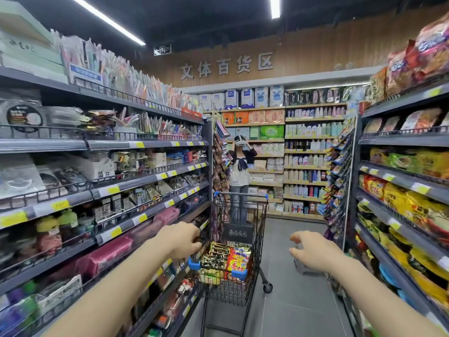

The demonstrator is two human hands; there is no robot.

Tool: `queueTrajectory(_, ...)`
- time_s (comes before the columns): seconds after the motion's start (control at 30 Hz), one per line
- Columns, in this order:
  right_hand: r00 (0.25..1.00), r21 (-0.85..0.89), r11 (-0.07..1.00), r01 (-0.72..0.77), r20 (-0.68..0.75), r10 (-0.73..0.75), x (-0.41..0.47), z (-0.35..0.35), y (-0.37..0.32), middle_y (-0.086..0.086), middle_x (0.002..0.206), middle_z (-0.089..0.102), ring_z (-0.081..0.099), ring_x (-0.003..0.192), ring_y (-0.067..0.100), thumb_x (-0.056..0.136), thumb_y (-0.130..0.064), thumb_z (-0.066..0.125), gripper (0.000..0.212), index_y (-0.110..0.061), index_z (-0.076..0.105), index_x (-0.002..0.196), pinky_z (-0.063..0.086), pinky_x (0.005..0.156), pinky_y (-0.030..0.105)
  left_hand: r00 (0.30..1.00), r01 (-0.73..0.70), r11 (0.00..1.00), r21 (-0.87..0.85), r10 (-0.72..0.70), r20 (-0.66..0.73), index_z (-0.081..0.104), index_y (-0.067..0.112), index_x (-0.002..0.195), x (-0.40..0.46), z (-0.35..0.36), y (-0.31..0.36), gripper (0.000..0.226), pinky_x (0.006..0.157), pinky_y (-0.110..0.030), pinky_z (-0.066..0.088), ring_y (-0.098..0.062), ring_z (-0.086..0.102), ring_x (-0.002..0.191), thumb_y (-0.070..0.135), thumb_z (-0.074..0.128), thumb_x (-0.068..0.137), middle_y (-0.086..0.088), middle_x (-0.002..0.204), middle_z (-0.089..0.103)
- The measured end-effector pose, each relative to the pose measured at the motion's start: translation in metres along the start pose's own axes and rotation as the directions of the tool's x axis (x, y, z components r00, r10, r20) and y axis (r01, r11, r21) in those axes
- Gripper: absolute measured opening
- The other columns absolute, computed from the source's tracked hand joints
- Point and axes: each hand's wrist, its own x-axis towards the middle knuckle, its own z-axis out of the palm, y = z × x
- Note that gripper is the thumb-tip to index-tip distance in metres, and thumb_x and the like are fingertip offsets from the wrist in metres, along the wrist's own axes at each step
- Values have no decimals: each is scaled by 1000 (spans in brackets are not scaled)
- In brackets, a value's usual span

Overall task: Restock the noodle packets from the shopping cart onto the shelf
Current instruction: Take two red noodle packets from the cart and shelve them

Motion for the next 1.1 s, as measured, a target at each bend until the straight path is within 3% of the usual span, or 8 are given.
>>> queueTrajectory(0.13, 1000, -21, 1000, -4, 21, 4, 41, 16, 2, -3, 137, 53, 53, 122, 18, 94, -36, 44, 45, -22, 45, 137, 45, 93, 32, 1000, -5, 1000, -9, 6, 16, 57, 15, 110, 39, 13, -9, 33, 75, -32, 46, -23, 60, 97, 38, 41, 92, -4, 109, 63)
queueTrajectory(0.5, 997, -3, 999, 54, 57, -54, 172, 36, 8, -3, 143, 48, 49, 128, 16, 95, -34, 46, 48, -20, 42, 141, 43, 101, 33, 1000, 15, 1000, -23, -15, 26, 55, 16, 121, 163, 53, -28, 39, 82, -34, 48, -19, 58, 102, 39, 41, 93, -2, 121, 60)
queueTrajectory(0.77, 995, -11, 998, 64, 78, -63, 279, 42, 25, 0, 133, 56, 56, 117, 18, 95, -32, 45, 41, -18, 49, 133, 48, 95, 34, 999, 44, 999, -9, -44, 30, 57, 19, 110, 265, 70, -47, 34, 84, -37, 51, -23, 59, 100, 43, 41, 92, -2, 116, 62)
queueTrajectory(1.1, 975, 2, 992, 126, 184, -124, 386, 86, 13, -1, 139, 52, 52, 124, 17, 96, -31, 46, 45, -18, 44, 139, 44, 98, 32, 988, 98, 994, -42, -93, 121, 54, 20, 123, 359, 114, -85, 43, 88, -39, 50, -23, 58, 108, 44, 43, 90, -1, 123, 60)
